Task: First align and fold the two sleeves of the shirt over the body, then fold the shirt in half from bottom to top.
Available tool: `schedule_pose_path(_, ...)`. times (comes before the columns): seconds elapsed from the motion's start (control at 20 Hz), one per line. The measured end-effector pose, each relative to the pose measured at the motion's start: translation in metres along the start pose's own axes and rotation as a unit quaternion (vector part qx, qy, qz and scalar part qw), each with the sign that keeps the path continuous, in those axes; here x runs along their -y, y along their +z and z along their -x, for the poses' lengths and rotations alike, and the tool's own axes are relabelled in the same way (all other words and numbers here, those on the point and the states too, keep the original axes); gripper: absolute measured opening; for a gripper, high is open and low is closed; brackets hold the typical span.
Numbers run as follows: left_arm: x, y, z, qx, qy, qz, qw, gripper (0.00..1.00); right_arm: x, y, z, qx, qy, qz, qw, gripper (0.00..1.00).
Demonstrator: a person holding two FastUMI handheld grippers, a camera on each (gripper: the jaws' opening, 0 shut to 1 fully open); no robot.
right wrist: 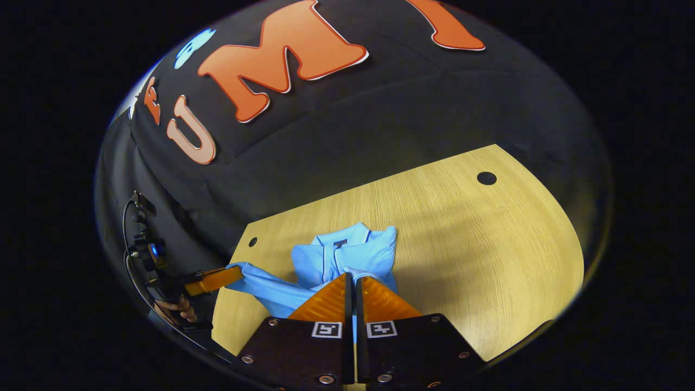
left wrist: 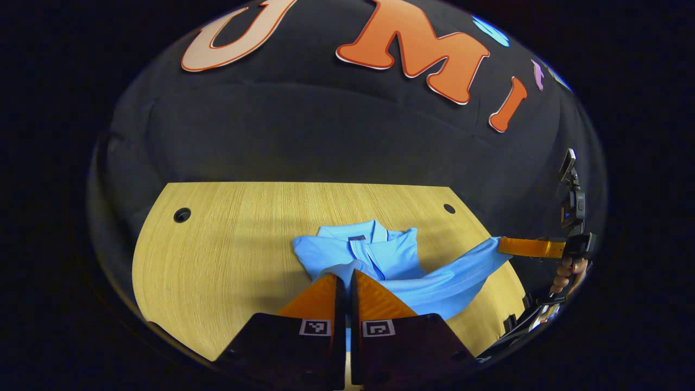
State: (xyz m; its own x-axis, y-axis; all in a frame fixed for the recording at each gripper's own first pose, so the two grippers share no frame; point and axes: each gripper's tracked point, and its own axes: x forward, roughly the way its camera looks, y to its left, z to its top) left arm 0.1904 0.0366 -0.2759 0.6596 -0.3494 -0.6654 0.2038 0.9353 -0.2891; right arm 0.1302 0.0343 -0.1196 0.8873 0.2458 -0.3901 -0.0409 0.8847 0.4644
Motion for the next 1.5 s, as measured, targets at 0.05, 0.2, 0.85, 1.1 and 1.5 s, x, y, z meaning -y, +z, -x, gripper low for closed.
schedule_pose_path(0.05, -0.007, 0.008, -0.013, 0.001, 0.0, -0.004, 1.0, 0.07, 0.002, 0.007, -0.013, 0.0, -0.005, 0.002, 1.0, 0.02)
schedule_pose_path(0.2, -0.027, 0.025, -0.053, 0.003, 0.004, -0.019, 1.0, 0.07, 0.015, 0.024, -0.05, -0.002, -0.031, 0.016, 0.999, 0.02)
schedule_pose_path(0.85, -0.103, 0.024, -0.17, -0.054, 0.05, -0.01, 0.997, 0.13, 0.053, 0.037, -0.179, -0.062, -0.053, -0.033, 0.996, 0.19)
schedule_pose_path(1.1, -0.097, 0.03, -0.145, -0.041, 0.064, 0.006, 0.997, 0.72, 0.054, 0.035, -0.161, -0.056, -0.07, 0.051, 0.995, 0.66)
schedule_pose_path(1.5, -0.06, 0.062, -0.035, 0.048, 0.1, -0.032, 0.993, 0.98, 0.037, 0.058, -0.077, -0.003, -0.083, 0.149, 0.985, 0.98)
